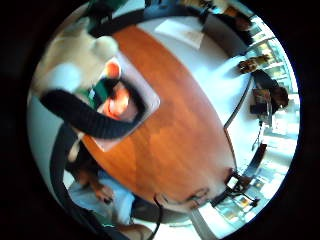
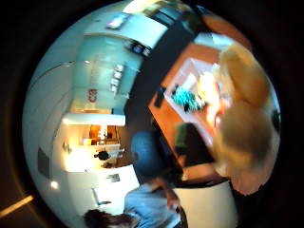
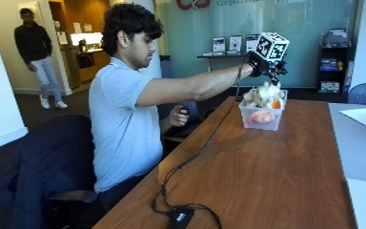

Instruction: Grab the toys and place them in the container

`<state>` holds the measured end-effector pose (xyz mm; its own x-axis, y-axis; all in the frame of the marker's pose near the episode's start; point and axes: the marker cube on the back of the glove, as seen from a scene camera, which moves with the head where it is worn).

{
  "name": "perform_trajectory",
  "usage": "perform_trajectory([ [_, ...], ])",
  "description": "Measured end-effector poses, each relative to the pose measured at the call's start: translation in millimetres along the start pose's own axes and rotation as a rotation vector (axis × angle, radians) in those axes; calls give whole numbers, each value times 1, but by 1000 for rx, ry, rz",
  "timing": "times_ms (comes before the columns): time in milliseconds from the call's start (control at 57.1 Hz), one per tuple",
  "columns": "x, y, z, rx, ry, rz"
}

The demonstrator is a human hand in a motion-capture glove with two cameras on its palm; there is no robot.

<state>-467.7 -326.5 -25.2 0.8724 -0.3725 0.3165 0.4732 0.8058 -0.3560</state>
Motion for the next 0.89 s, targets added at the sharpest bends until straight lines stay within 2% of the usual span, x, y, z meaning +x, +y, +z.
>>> perform_trajectory([
  [140, 20, 31, 1, 99, -78, -52],
  [245, 40, 74, 15, 74, -105, -82],
  [403, 95, 140, 57, -32, -24, -13],
  [596, 161, 220, 119, -62, 53, 86],
  [718, 184, 255, 144, -29, 76, 116],
  [893, 212, 292, 166, 108, 233, 95],
])
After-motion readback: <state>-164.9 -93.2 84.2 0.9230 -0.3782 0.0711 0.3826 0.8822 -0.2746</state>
